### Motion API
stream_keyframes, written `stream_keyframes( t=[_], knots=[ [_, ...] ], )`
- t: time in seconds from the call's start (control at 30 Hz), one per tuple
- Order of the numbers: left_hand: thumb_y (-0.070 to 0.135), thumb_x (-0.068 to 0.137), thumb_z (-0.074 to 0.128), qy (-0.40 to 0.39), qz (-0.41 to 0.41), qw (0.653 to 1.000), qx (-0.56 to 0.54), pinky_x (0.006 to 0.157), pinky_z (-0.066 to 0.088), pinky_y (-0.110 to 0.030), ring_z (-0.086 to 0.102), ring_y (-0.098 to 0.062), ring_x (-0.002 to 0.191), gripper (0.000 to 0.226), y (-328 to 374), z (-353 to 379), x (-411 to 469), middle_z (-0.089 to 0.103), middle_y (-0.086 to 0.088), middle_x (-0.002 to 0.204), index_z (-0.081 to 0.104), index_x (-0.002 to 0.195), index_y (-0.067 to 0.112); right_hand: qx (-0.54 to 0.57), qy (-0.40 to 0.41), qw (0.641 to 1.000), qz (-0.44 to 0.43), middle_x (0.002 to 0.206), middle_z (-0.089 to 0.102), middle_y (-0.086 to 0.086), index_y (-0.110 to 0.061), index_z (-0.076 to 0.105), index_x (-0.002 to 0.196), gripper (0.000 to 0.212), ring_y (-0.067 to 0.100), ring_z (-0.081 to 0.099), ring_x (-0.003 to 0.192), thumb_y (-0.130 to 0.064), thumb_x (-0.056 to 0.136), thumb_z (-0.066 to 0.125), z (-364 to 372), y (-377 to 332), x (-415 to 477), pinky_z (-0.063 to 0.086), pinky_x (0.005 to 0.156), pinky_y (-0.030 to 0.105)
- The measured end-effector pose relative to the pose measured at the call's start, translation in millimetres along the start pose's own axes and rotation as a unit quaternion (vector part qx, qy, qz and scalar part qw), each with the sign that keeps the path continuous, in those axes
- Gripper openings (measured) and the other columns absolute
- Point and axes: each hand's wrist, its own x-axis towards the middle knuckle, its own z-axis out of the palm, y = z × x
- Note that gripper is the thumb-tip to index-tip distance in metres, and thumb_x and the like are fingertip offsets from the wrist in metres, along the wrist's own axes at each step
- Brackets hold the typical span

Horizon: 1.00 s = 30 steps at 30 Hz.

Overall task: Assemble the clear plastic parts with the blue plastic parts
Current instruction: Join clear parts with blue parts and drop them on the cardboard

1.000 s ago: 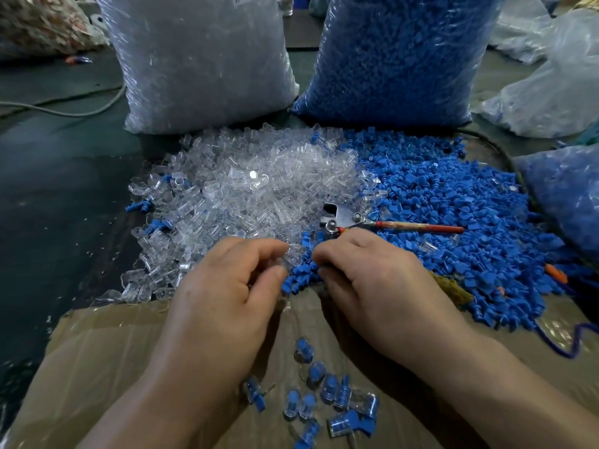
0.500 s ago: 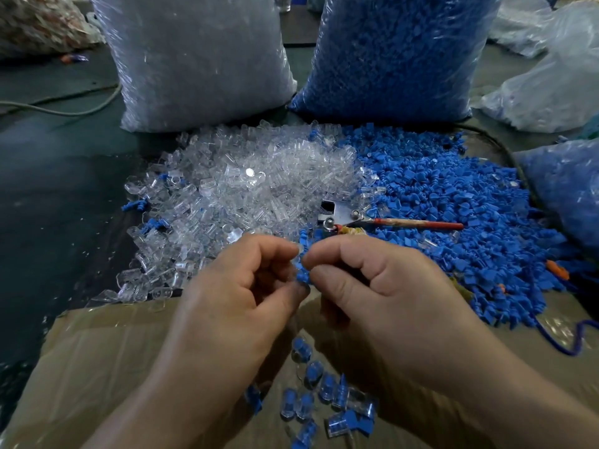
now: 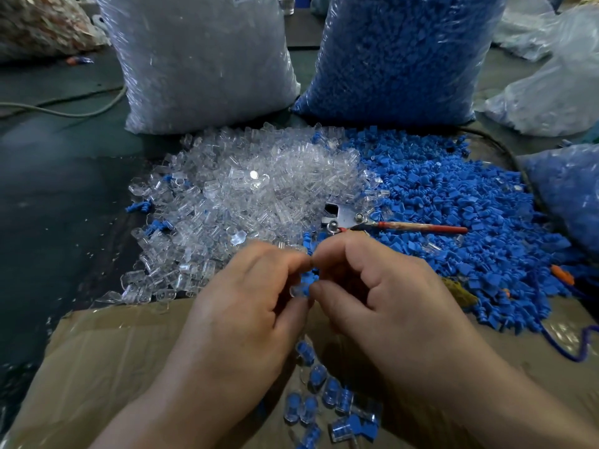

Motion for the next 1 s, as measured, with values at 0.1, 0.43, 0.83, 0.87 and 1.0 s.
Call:
stream_keyframes(
  t=[0.1, 0.43, 0.83, 0.87, 1.0],
  knots=[
    [0.027, 0.075, 0.067, -0.018, 0.002, 1.0, -0.006, 0.077, 0.039, -0.003, 0.053, 0.009, 0.091, 0.036, -0.3, -0.3, 0.4, 0.052, 0.024, 0.095, 0.054, 0.106, 0.041, -0.046, 0.007, 0.999, -0.019, 0.097, 0.059, -0.026, -0.043, 0.05, 0.102, 0.02, -0.002, 0.059, 0.088, -0.041, 0.086, 0.061, 2.6, -0.6, -0.4, 0.047, 0.071, 0.02],
    [0.039, 0.065, 0.068, 0.046, -0.062, 0.997, -0.029, 0.064, 0.037, 0.004, 0.058, 0.011, 0.08, 0.037, 5.5, 1.7, -3.0, 0.057, 0.023, 0.1, 0.05, 0.096, 0.043, -0.021, 0.027, 0.999, -0.026, 0.082, 0.063, -0.019, -0.034, 0.058, 0.094, 0.022, 0.004, 0.061, 0.077, -0.054, 0.085, 0.056, 7.5, 3.6, -1.3, 0.047, 0.058, 0.023],
    [0.017, 0.076, 0.08, 0.028, -0.17, 0.96, -0.22, 0.053, 0.055, -0.025, 0.064, -0.019, 0.061, 0.03, 0.0, 8.0, -2.5, 0.07, 0.007, 0.071, 0.065, 0.088, 0.039, -0.125, 0.031, 0.982, -0.138, 0.102, 0.064, -0.008, -0.021, 0.066, 0.106, 0.028, 0.013, 0.061, 0.095, -0.039, 0.097, 0.046, 1.9, 3.6, -1.9, 0.053, 0.08, 0.034],
    [0.016, 0.077, 0.08, 0.021, -0.177, 0.957, -0.229, 0.052, 0.055, -0.025, 0.065, -0.018, 0.06, 0.029, -1.5, 7.5, -2.1, 0.07, 0.007, 0.071, 0.065, 0.088, 0.038, -0.173, 0.047, 0.974, -0.139, 0.108, 0.064, -0.006, -0.021, 0.065, 0.111, 0.03, 0.014, 0.06, 0.101, -0.039, 0.096, 0.047, -0.6, 4.9, -1.3, 0.053, 0.087, 0.035],
    [0.016, 0.074, 0.08, 0.003, -0.223, 0.908, -0.355, 0.053, 0.055, -0.022, 0.068, -0.016, 0.059, 0.023, -5.5, 3.7, -0.1, 0.069, 0.001, 0.069, 0.069, 0.084, 0.034, -0.378, 0.016, 0.925, 0.015, 0.145, 0.041, -0.006, -0.033, 0.033, 0.14, 0.059, 0.022, 0.033, 0.138, -0.052, 0.087, 0.05, -25.2, 18.9, 10.0, 0.027, 0.113, 0.043]
  ],
)
